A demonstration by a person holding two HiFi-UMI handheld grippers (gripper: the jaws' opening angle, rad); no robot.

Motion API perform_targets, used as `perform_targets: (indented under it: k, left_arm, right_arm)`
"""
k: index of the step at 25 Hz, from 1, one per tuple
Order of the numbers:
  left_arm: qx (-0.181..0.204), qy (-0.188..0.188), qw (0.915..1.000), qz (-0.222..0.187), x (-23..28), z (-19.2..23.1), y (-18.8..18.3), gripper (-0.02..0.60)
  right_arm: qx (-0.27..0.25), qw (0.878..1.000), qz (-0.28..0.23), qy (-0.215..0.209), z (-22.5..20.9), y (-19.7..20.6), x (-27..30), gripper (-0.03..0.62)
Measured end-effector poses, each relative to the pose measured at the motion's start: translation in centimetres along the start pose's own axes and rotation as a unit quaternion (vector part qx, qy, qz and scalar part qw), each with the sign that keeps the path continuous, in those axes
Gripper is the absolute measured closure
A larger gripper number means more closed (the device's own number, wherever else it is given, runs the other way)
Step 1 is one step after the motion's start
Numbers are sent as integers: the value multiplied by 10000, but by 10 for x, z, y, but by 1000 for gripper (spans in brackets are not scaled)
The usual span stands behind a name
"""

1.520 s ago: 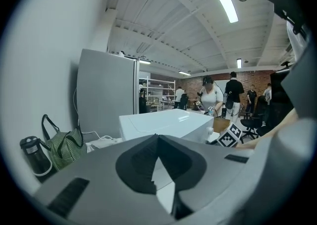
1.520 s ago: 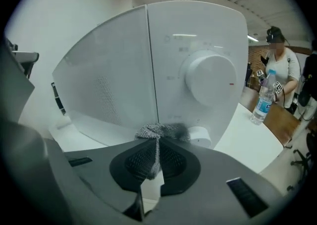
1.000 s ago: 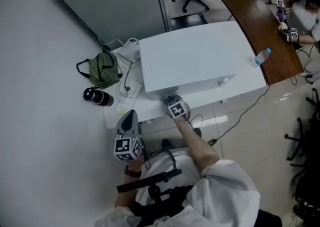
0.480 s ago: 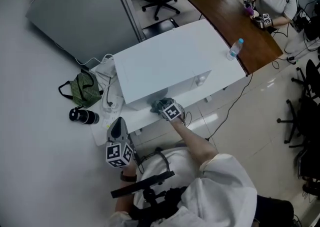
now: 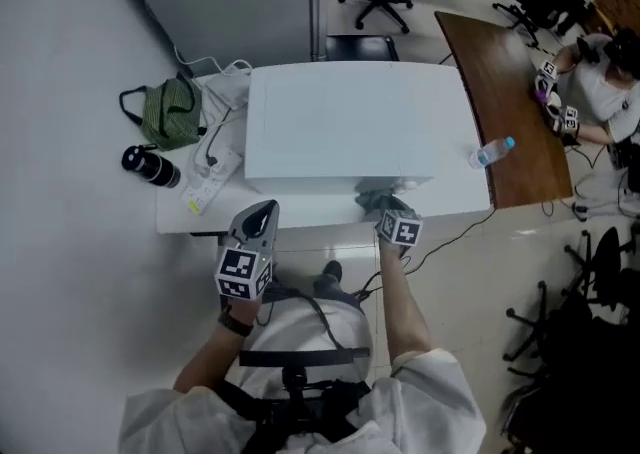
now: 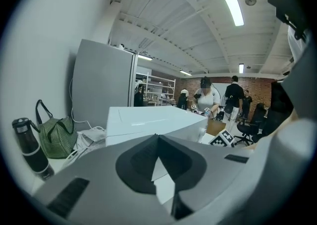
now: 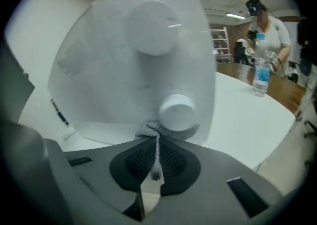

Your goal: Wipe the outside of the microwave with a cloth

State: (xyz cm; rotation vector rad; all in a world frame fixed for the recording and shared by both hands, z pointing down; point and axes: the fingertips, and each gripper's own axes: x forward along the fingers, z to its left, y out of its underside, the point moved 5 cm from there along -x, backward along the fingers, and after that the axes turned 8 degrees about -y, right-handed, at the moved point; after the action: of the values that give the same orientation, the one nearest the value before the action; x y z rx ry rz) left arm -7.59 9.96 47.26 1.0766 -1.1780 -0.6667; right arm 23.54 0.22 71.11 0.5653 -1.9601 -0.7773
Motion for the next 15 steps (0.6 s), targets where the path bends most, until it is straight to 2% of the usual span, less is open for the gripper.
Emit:
perform_targets:
  k: [2, 3, 4, 6, 9, 12, 15]
  left_arm:
    - [-97, -73, 9999, 74, 8, 17, 11, 558]
    - [-262, -248, 9993, 71, 6, 21, 18, 558]
    - [-440, -463, 9980, 42, 3, 25, 24, 558]
    - [-628, -818, 9946, -77, -5, 45, 31, 558]
    - [-675, -1207, 9900, -267, -15, 102, 30, 558]
    - [-795, -1435, 9856, -398, -20, 176, 36, 558]
    - [-729, -1544, 9835, -592, -24, 247, 36, 558]
  right_arm:
    - [-793, 9956, 83, -502, 57, 0, 4, 569]
    - [-1399, 9861, 227, -870, 90, -5, 1, 569]
    - [-2056, 9696, 370, -1274, 124, -12, -4, 569]
    - [-3218, 9254, 454, -1952, 196, -33, -20, 569]
    - [-4467, 8584, 309, -2504, 293, -90, -33, 569]
    - [-5296, 7997, 564, -2773, 369, -146, -5, 570]
    - [-6158, 7328, 1163, -2650, 434, -178, 63, 569]
